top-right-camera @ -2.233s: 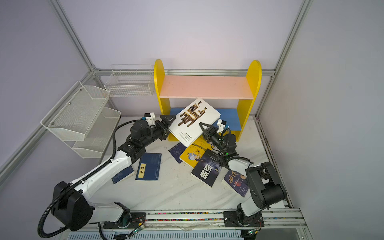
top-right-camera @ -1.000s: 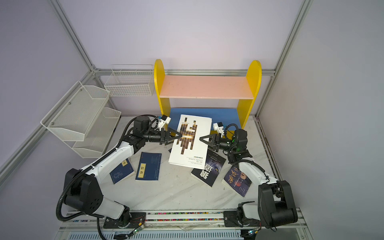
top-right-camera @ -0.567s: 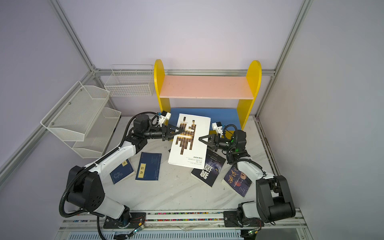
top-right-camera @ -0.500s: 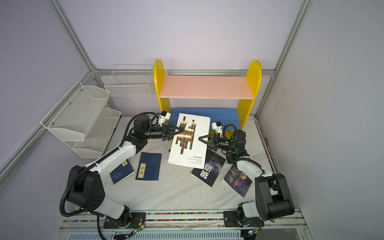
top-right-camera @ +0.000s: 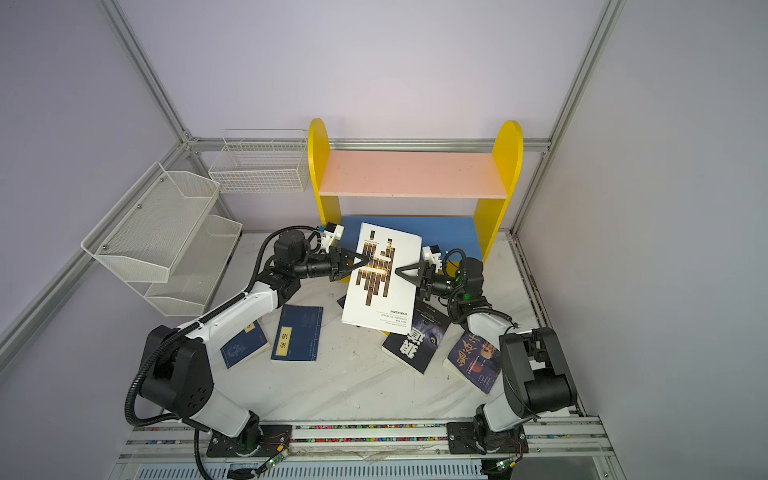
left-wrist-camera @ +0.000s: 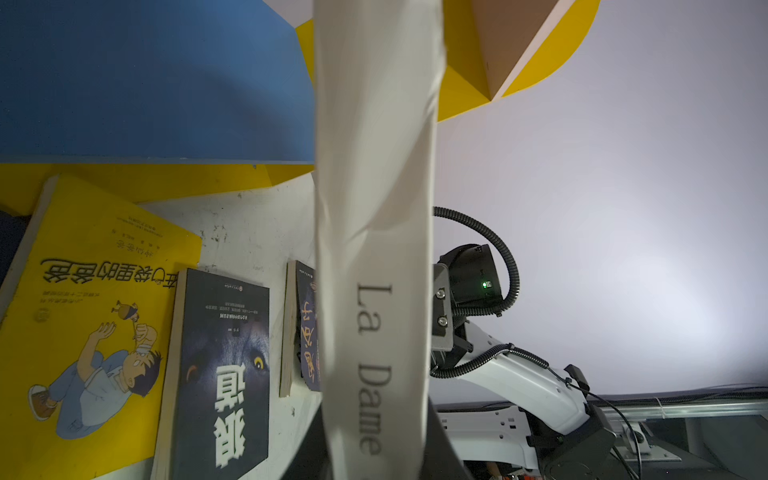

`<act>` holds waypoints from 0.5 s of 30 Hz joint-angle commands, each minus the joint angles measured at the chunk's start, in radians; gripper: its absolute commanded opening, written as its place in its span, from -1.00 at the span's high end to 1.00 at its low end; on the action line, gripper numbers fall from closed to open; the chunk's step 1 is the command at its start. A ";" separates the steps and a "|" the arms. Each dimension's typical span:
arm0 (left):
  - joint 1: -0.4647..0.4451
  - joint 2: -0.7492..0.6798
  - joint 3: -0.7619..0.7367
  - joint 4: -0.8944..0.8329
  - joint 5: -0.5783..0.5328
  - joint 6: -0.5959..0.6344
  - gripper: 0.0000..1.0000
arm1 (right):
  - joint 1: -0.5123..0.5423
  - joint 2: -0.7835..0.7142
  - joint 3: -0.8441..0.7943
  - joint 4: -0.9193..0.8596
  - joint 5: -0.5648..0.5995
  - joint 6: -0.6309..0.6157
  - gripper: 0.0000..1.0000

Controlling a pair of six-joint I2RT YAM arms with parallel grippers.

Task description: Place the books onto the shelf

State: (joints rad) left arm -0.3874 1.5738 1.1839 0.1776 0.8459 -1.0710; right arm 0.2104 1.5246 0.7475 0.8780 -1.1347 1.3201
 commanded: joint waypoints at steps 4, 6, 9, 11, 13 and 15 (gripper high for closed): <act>-0.016 -0.100 -0.096 0.162 -0.278 -0.165 0.71 | 0.001 -0.040 -0.062 0.021 0.224 0.028 -0.55; -0.019 -0.117 -0.125 0.209 -0.386 -0.221 0.71 | -0.004 -0.077 -0.089 0.021 0.297 0.038 -0.60; -0.025 -0.118 -0.148 0.283 -0.522 -0.298 0.71 | -0.009 -0.132 -0.138 0.020 0.378 0.068 -0.64; -0.045 -0.111 -0.151 0.317 -0.615 -0.315 0.72 | -0.008 -0.174 -0.172 0.027 0.415 0.089 -0.66; -0.068 -0.101 -0.143 0.335 -0.702 -0.329 0.71 | -0.009 -0.220 -0.211 0.046 0.445 0.118 -0.67; -0.099 -0.087 -0.139 0.363 -0.798 -0.337 0.71 | -0.009 -0.274 -0.253 0.085 0.480 0.153 -0.70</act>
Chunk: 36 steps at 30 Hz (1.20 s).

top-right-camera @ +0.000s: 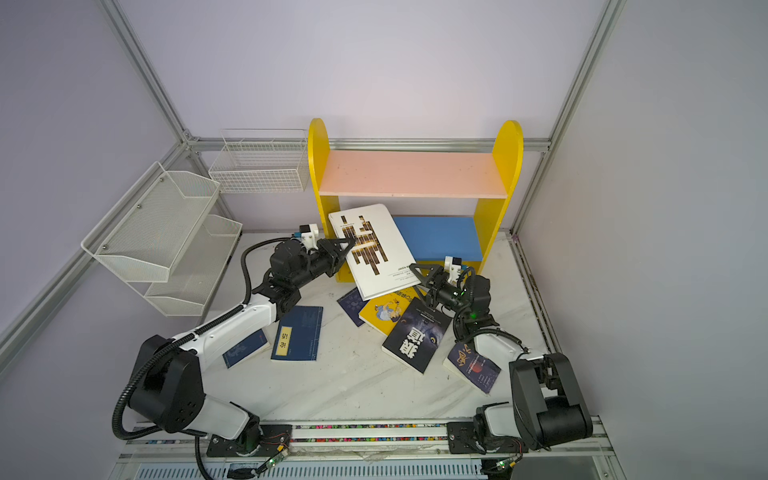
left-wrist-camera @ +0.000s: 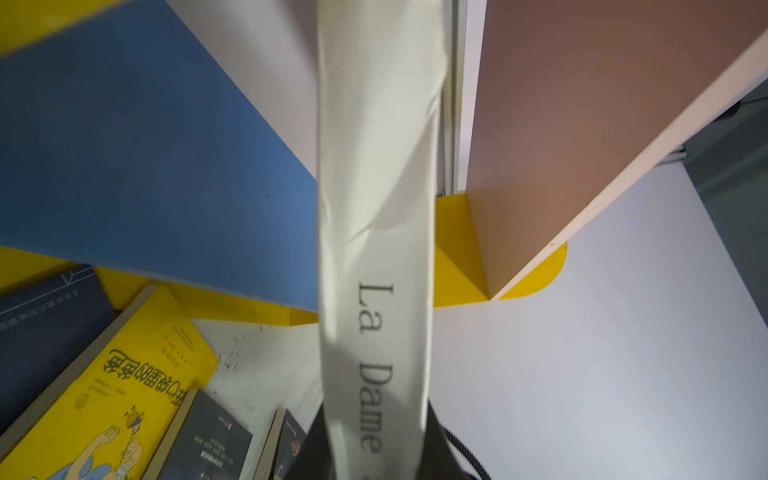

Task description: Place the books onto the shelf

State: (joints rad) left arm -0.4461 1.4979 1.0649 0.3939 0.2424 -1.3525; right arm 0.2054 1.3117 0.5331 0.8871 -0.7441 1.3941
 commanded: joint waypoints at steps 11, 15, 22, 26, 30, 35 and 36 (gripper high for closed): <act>-0.189 0.029 -0.003 0.151 -0.539 -0.066 0.70 | 0.009 -0.194 -0.083 0.098 0.195 0.118 -0.86; -0.214 0.054 0.023 0.151 -0.569 -0.066 0.67 | 0.039 -0.154 -0.050 0.084 0.178 0.115 -0.85; -0.259 0.095 0.058 0.157 -0.613 -0.066 0.67 | 0.097 -0.098 -0.009 0.072 0.171 0.112 -0.76; -0.276 0.106 0.061 0.175 -0.639 -0.065 0.67 | 0.104 -0.077 0.008 0.060 0.157 0.112 -0.62; -0.297 0.119 0.063 0.194 -0.666 -0.068 0.67 | 0.104 -0.062 0.021 0.053 0.157 0.115 -0.22; -0.315 0.134 0.058 0.226 -0.668 -0.061 0.46 | 0.096 -0.023 0.066 0.038 0.140 0.100 0.30; -0.315 0.130 0.050 0.235 -0.662 -0.052 0.33 | 0.086 -0.006 0.077 0.036 0.125 0.098 0.38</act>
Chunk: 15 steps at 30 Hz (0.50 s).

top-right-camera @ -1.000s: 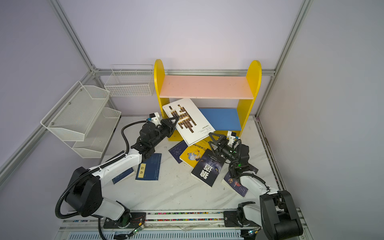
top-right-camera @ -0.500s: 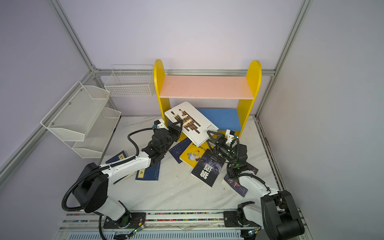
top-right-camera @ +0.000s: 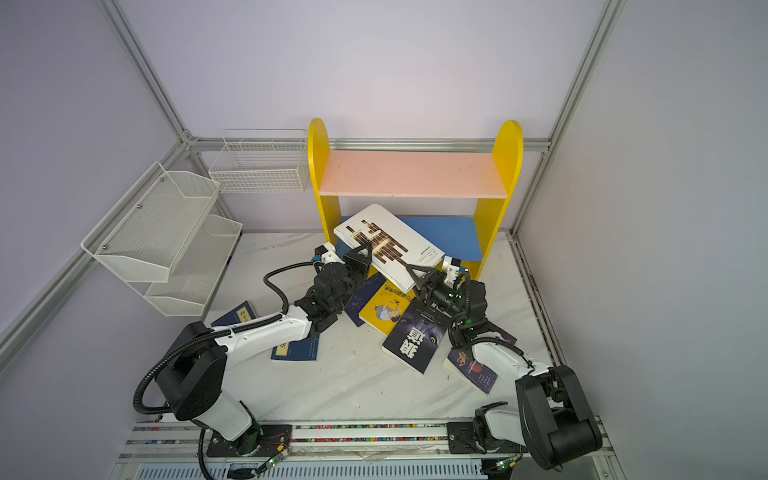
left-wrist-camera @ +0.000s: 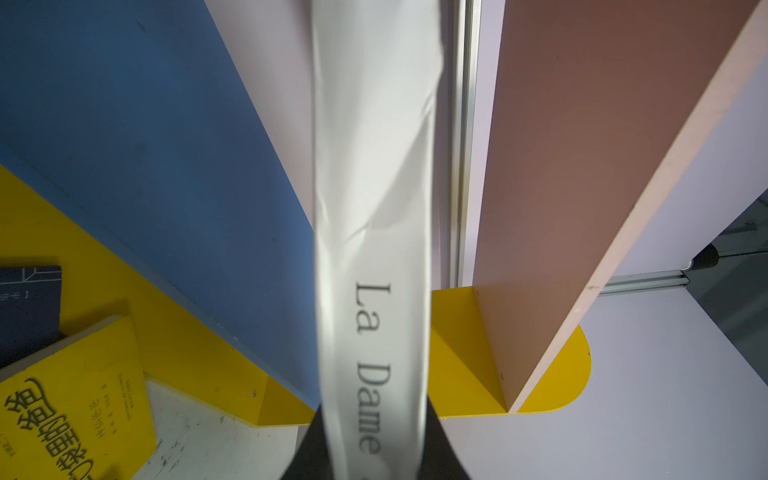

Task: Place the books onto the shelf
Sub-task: 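Push the white book onto the blue shelf with right gripper while left withdraws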

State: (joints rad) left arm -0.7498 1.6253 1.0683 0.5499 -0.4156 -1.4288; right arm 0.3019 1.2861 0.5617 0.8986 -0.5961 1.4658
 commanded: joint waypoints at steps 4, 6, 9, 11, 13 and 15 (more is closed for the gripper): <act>-0.004 -0.052 -0.003 0.051 0.009 0.057 -0.51 | -0.051 0.080 0.094 0.025 -0.067 0.003 0.50; 0.015 -0.105 -0.037 -0.009 0.044 0.069 -0.96 | -0.068 0.127 0.147 -0.009 -0.117 -0.035 0.55; 0.044 -0.200 -0.087 -0.166 0.096 0.089 -0.99 | -0.087 0.188 0.240 -0.092 -0.188 -0.113 0.59; 0.060 -0.295 -0.100 -0.319 0.121 0.118 -0.99 | -0.098 0.231 0.308 -0.183 -0.231 -0.182 0.59; 0.087 -0.362 -0.093 -0.501 0.170 0.154 -0.99 | -0.104 0.287 0.389 -0.296 -0.282 -0.281 0.57; 0.114 -0.427 -0.093 -0.647 0.211 0.195 -0.99 | -0.110 0.348 0.480 -0.427 -0.321 -0.391 0.61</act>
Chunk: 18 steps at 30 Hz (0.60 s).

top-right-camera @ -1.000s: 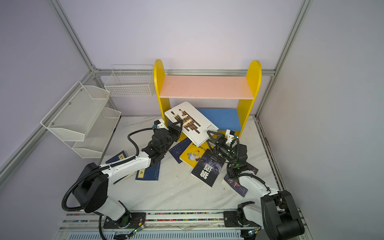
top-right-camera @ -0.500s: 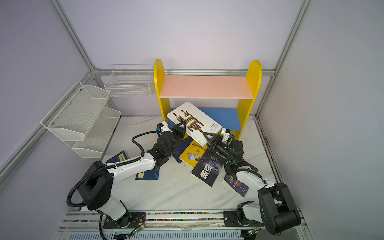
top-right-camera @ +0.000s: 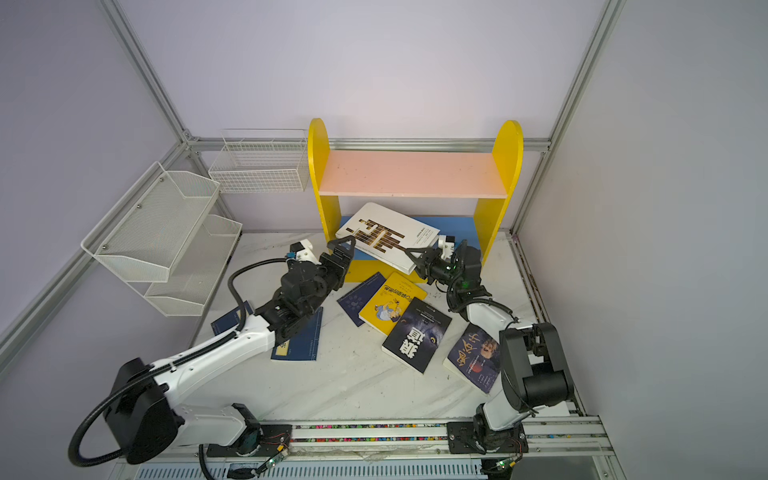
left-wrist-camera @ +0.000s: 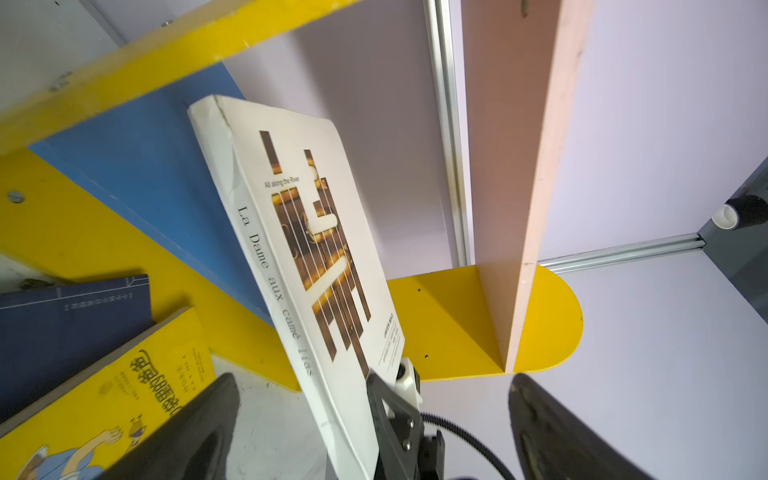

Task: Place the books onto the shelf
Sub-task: 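Push the white book onto the blue shelf with right gripper while left withdraws, then press the white book flat onto the blue shelf with the right gripper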

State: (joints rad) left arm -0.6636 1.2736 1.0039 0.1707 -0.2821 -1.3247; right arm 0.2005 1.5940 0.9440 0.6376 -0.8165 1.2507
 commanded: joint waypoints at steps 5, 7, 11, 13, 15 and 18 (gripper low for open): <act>0.102 -0.234 -0.046 -0.495 0.108 0.197 -0.99 | -0.035 0.179 0.271 -0.271 -0.239 -0.303 0.64; 0.133 -0.282 -0.061 -0.542 0.105 0.210 -0.99 | -0.048 0.224 0.316 -0.276 -0.287 -0.320 0.64; 0.183 -0.357 -0.111 -0.542 0.101 0.207 -0.99 | -0.075 0.317 0.409 -0.279 -0.379 -0.354 0.59; 0.202 -0.370 -0.123 -0.534 0.103 0.203 -0.99 | -0.076 0.355 0.458 -0.305 -0.408 -0.390 0.59; 0.220 -0.368 -0.125 -0.529 0.109 0.206 -0.99 | -0.078 0.393 0.502 -0.346 -0.435 -0.426 0.61; 0.245 -0.344 -0.114 -0.517 0.138 0.217 -0.99 | -0.086 0.435 0.534 -0.360 -0.471 -0.454 0.64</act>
State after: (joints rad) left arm -0.4400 0.9218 0.9165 -0.3614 -0.1757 -1.1484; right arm 0.1059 2.0117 1.4387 0.3111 -1.1770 0.8772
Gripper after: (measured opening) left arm 0.995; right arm 0.285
